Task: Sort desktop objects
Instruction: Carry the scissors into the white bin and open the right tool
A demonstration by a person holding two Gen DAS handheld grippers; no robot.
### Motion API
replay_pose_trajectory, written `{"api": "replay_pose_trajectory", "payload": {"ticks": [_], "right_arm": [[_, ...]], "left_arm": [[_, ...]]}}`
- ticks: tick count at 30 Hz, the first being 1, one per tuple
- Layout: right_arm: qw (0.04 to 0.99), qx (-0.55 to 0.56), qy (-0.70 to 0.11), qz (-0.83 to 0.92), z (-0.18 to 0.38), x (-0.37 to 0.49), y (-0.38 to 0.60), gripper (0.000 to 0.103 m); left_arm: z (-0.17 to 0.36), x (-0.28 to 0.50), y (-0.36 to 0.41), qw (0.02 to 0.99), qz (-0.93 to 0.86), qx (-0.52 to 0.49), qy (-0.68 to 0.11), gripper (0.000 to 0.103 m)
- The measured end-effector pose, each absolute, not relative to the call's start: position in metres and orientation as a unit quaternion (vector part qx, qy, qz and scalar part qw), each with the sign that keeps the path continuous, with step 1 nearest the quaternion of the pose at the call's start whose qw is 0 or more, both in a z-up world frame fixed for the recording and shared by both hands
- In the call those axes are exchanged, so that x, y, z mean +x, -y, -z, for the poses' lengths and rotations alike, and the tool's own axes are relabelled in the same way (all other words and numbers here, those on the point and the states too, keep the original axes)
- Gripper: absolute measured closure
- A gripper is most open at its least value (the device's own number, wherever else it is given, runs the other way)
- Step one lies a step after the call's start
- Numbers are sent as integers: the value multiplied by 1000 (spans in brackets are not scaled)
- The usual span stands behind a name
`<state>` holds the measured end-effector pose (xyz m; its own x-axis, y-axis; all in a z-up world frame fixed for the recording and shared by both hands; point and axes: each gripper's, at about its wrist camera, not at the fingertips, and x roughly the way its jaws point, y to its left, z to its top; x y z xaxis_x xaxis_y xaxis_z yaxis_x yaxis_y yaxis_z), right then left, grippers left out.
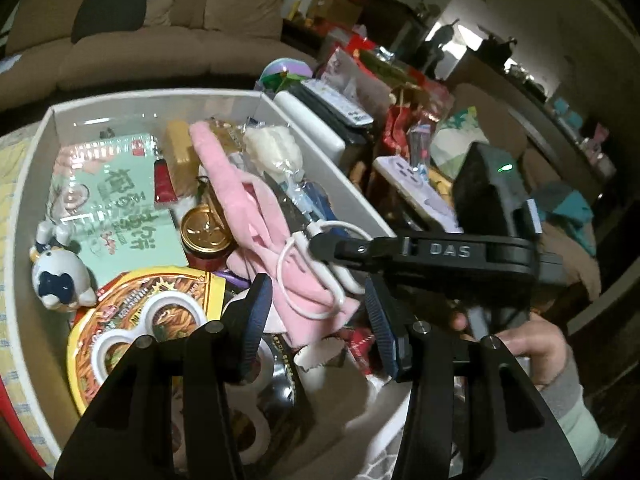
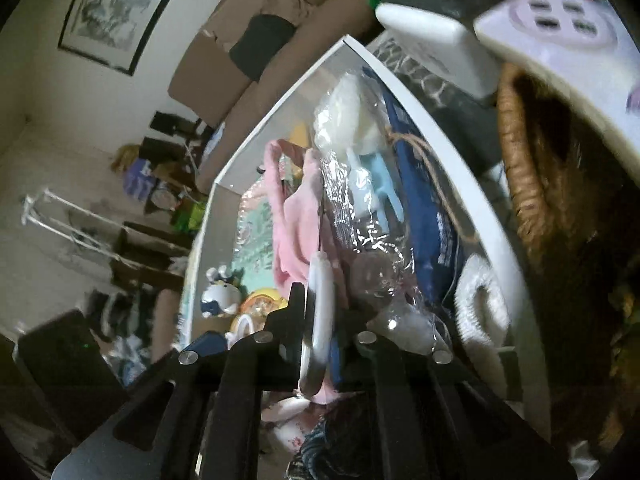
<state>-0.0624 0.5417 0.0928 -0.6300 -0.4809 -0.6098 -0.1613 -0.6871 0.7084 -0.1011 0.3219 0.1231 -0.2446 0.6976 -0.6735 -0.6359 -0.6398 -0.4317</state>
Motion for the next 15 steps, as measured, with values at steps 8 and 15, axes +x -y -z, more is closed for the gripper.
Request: {"api": "replay_pose_trajectory", "payload": {"ticks": [8,15], "right_arm": [[56,385,316,866,-130,-29,-552,69],[37,430,217,876,-114,-41,-519,96]], "left_arm": [[-115,-95,-327,411,-793,-449,12,55],[-104,-86,-334,396,-797,-455,-24,55]]}}
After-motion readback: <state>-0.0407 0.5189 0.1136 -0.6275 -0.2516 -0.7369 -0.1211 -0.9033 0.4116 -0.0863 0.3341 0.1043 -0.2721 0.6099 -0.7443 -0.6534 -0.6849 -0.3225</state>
